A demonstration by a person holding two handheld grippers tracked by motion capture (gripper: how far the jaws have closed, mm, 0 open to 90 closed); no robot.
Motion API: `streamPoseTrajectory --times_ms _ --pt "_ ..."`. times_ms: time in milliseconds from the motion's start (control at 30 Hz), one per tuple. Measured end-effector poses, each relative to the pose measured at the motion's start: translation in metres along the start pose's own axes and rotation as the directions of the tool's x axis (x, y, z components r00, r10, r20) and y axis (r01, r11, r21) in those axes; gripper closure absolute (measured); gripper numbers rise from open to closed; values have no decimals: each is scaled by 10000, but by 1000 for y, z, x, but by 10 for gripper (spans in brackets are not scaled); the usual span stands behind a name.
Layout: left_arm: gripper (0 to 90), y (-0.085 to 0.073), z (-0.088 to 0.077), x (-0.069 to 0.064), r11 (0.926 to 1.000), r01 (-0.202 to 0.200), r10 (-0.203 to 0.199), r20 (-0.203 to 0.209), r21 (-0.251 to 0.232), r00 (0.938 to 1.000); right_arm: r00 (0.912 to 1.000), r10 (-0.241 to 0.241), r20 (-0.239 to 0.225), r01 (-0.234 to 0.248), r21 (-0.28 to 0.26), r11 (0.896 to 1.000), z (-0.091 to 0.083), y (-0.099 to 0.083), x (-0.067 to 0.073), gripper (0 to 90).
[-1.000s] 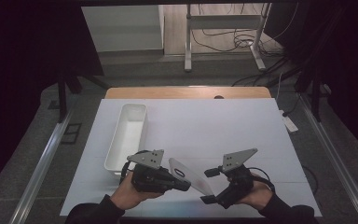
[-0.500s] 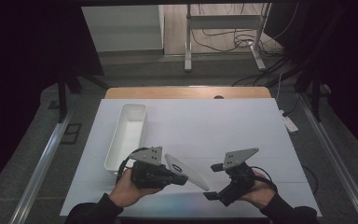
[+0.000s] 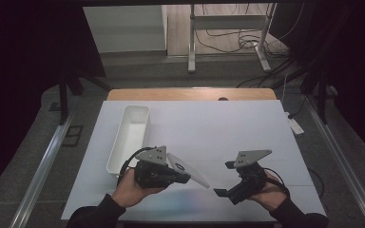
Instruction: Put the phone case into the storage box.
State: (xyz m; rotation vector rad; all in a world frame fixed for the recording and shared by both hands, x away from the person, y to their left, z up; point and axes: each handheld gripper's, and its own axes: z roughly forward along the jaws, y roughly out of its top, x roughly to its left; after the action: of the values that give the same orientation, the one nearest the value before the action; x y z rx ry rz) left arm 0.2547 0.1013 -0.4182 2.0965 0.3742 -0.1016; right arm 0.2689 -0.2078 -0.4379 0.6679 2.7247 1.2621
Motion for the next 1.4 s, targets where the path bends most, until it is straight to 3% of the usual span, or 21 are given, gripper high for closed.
streamPoseTrajectory --times_ms 600,833,1133,1400 --pt "884 1 -5 16 9992 246 -211 -1011 331 9947 9932 242 1140 -255 97 9996 -15 -12 -5 0" --pt "884 0 -7 20 9986 406 -363 -1194 333 9922 9871 330 1564 -345 69 9994 -20 -16 -7 0" --pt "884 1 -11 27 9982 475 -409 -1647 362 9855 9720 396 2317 -439 134 9989 -29 -27 -13 0" --pt "884 4 -13 34 9976 573 -486 -1955 388 9795 9605 698 2693 -714 -38 9974 -38 -35 -18 0"
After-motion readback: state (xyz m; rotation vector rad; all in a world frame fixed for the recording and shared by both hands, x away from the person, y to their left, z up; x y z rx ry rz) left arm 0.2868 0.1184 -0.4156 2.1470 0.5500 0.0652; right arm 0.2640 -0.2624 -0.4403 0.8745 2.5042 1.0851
